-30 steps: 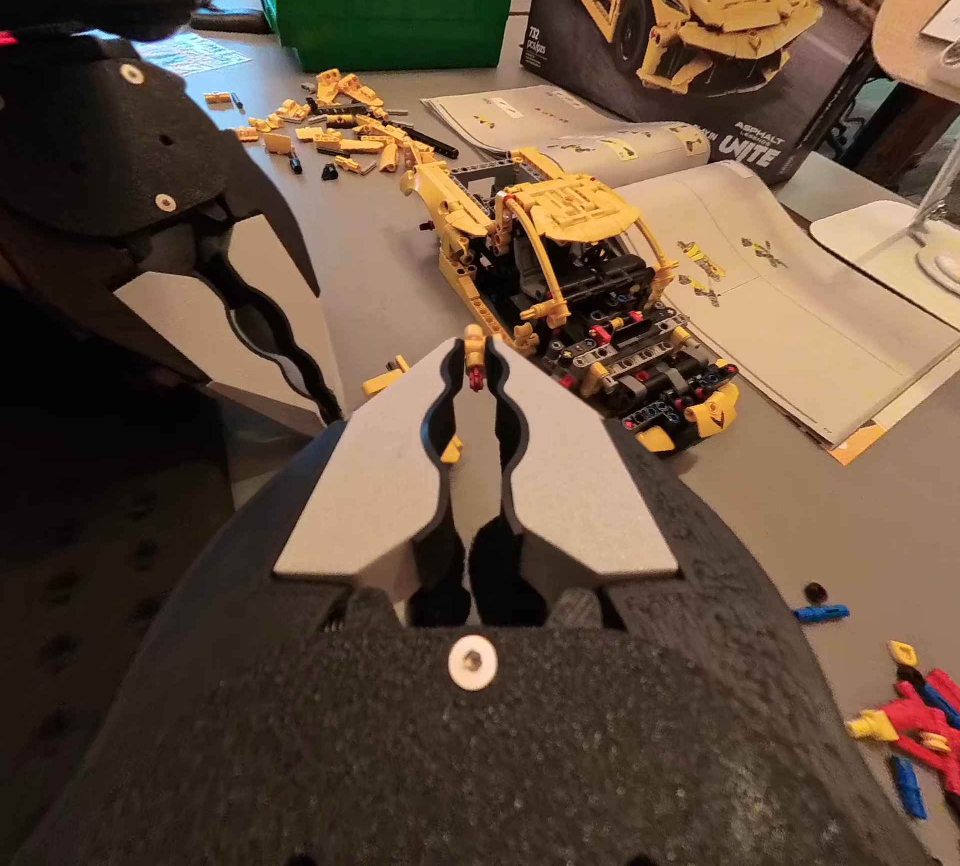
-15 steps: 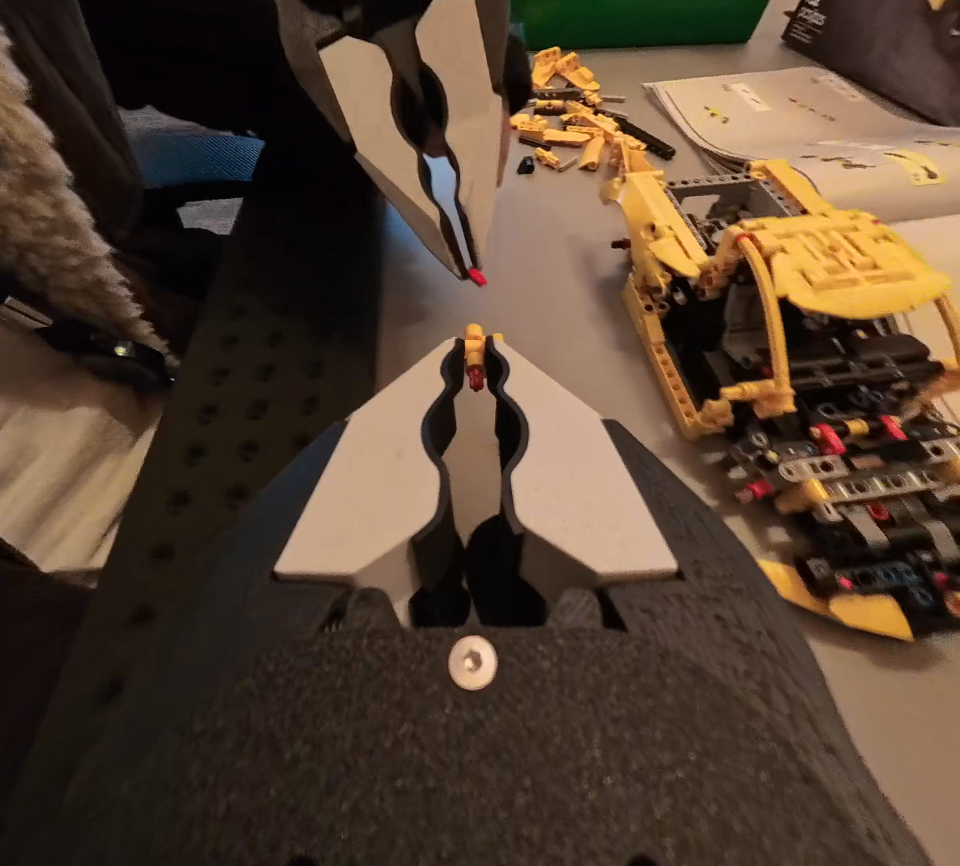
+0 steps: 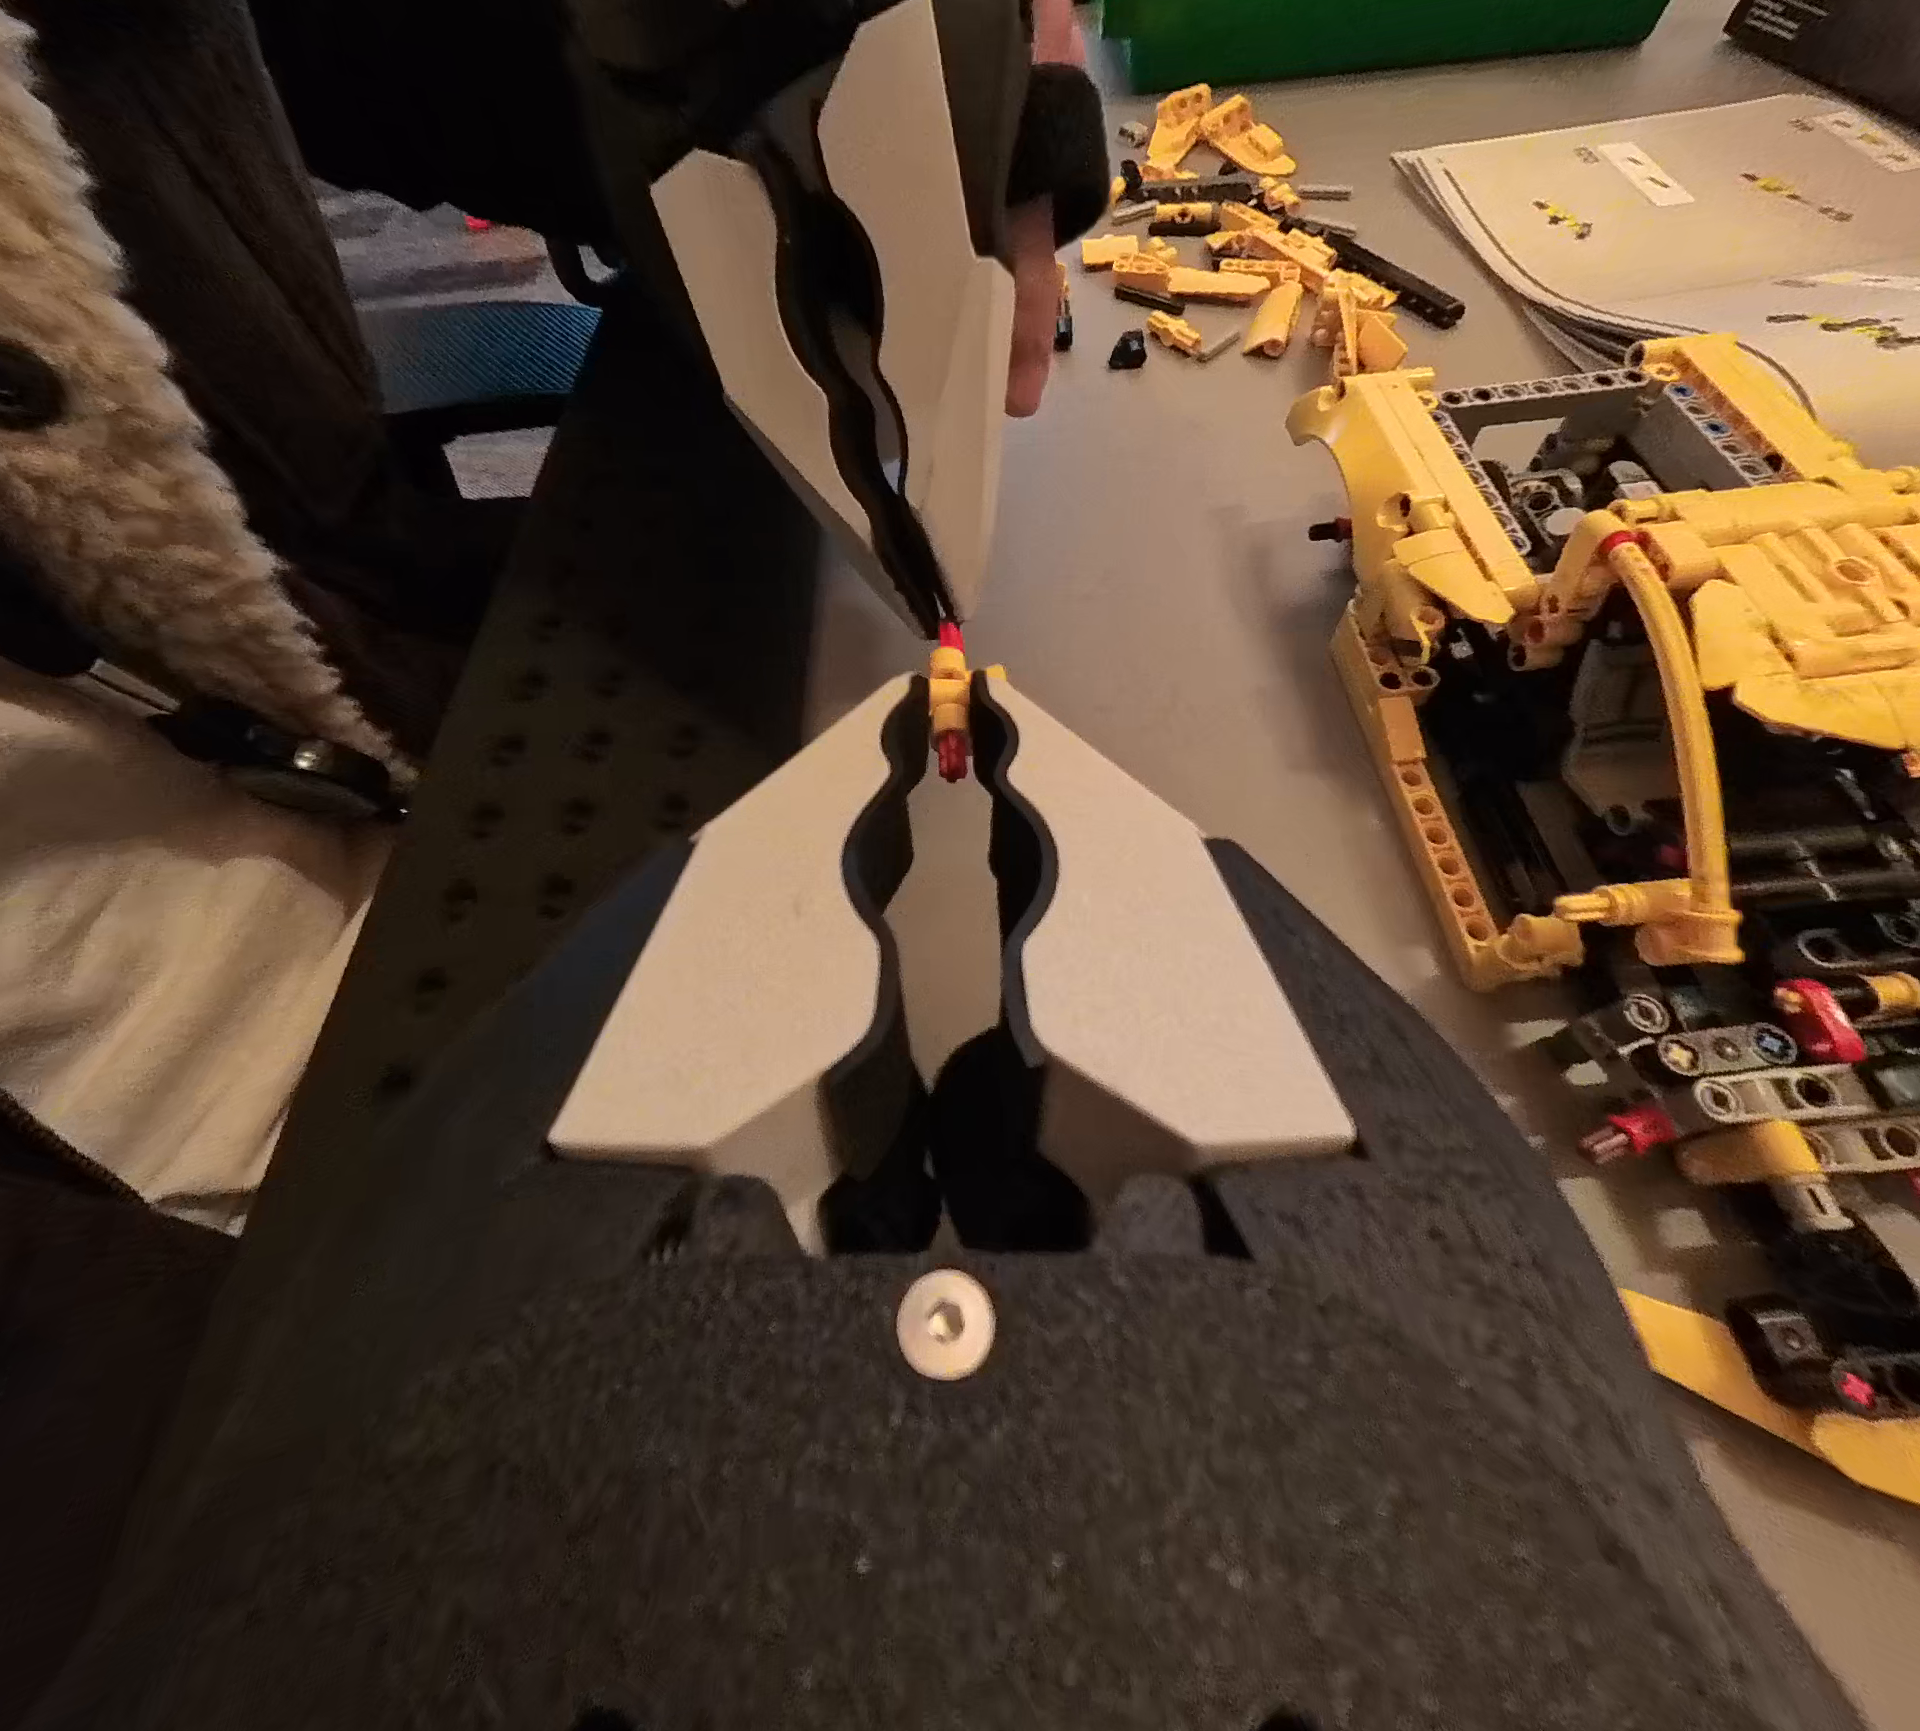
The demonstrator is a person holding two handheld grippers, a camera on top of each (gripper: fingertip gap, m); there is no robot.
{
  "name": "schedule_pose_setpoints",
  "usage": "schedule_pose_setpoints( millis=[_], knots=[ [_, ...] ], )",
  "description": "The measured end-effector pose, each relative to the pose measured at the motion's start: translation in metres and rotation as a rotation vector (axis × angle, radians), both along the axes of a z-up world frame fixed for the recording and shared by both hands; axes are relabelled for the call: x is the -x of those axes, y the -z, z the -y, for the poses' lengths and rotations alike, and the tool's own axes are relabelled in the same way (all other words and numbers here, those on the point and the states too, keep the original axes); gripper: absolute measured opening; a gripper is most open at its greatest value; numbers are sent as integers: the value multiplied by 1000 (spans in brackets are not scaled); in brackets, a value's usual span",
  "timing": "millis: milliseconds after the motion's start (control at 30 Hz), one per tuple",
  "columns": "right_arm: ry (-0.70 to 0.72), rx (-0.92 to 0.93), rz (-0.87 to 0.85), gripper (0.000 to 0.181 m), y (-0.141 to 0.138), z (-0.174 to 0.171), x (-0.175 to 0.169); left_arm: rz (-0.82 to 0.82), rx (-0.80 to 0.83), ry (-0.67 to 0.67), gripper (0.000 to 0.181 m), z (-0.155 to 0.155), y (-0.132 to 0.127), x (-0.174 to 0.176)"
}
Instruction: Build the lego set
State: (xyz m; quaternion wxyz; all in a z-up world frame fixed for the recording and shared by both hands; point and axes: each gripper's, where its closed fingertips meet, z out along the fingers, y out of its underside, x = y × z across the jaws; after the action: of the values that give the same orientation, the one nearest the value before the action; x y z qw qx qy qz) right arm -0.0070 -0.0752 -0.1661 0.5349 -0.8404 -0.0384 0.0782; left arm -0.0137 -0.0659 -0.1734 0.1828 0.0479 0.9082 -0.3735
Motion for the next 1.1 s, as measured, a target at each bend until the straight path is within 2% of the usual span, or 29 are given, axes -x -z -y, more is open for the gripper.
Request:
schedule_pose_setpoints(
  millis=[667,967,1100],
  knots=[
    [18,5,-7,7,6,3,-2,27,14,1,2,6,1,-1],
    [30,-118,-130,7,-11,6,-5,-105,265,-59,2,10,-13,-5],
    [45,-85,-112,7,-4,5,-6,-132,295,-82,2,9,-6,-6]
  ],
)
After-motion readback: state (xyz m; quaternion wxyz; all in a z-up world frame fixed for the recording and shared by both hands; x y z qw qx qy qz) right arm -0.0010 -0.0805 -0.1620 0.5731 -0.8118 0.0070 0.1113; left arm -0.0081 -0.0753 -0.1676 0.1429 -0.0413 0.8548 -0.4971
